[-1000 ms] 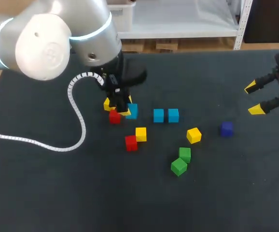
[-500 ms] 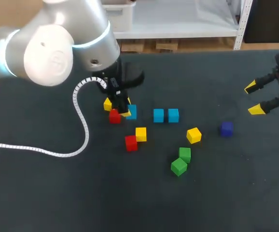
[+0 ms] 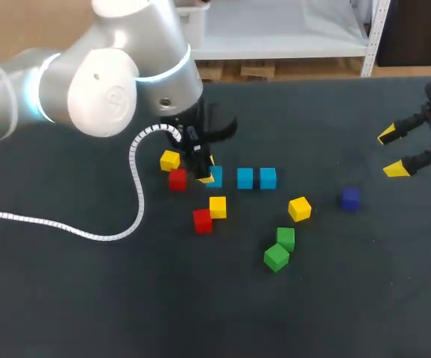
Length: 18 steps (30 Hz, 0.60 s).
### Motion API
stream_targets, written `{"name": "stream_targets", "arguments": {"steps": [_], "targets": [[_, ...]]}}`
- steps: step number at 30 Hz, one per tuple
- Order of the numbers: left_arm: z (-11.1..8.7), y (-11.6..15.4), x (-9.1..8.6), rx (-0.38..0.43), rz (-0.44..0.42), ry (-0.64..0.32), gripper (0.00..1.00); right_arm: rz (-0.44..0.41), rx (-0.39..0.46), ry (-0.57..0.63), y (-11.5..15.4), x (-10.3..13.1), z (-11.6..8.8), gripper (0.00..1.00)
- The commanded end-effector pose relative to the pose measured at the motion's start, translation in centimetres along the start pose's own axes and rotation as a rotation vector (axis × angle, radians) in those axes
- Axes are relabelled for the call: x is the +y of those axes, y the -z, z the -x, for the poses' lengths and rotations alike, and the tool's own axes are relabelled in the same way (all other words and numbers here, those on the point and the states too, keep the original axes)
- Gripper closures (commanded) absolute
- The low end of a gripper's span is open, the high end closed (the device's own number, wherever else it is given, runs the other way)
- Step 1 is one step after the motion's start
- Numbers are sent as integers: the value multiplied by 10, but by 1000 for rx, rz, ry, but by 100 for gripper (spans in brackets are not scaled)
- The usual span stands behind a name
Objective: Place the blue cubes, place green cubes on the blue cubes, place the yellow cubes on the green cubes, then place the red cubes on the yellow cubes, and place purple cube on the red cubes.
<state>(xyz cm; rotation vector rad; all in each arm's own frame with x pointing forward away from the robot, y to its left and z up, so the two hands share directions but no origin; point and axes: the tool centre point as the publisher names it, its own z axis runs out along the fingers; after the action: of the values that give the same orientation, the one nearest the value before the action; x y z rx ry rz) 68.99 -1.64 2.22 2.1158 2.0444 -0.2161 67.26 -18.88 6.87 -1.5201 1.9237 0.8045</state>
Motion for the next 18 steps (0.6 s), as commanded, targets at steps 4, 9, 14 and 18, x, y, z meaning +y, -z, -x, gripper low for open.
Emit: {"name": "stream_targets", "arguments": {"steps": [4, 9, 14, 18], "targets": [[9, -9, 9, -7, -11, -6, 100, 0, -2, 1, 0, 0, 0, 0], [11, -11, 10, -6, -12, -2, 100, 0, -2, 1, 0, 0, 0, 0], [12, -14, 11, 9, -12, 1, 100, 0, -2, 1, 0, 0, 0, 0], [10, -18, 13, -5, -21, 18, 100, 0, -2, 1, 0, 0, 0, 0]]}}
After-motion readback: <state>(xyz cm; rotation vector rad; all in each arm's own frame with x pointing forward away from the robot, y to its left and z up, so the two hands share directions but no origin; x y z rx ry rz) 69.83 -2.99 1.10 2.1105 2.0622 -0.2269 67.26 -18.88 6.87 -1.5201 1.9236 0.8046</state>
